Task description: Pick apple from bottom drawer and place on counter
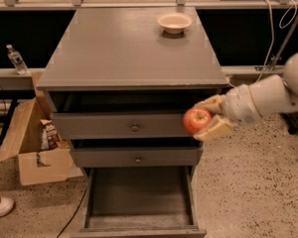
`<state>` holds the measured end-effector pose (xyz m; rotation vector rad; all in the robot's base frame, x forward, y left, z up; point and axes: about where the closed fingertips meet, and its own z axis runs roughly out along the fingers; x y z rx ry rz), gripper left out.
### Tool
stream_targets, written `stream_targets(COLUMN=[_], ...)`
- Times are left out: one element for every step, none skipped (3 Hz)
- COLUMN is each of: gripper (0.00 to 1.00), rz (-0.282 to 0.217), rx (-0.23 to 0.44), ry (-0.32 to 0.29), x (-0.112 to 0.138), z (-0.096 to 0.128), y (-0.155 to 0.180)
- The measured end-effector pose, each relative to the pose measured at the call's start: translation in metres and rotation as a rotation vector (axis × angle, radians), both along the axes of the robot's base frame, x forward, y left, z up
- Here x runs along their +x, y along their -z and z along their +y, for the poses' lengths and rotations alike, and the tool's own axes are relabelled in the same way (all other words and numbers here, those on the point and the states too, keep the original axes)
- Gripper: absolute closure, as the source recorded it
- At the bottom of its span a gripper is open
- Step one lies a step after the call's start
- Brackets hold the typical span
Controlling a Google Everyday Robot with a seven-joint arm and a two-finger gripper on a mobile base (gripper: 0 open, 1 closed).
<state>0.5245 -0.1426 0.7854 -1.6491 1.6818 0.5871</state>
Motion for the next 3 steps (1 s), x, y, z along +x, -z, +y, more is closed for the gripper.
stream_targets(gripper=[1.00, 1.00, 1.00], rz=[0.007, -0.007, 0.007], rx=[-0.041, -0.039, 0.000], ry=[-0.009, 0.008, 0.162], x=[0.068, 0.116, 0.164], z=[0.036, 0.062, 0.069], y=[-0.045, -0.067, -0.075])
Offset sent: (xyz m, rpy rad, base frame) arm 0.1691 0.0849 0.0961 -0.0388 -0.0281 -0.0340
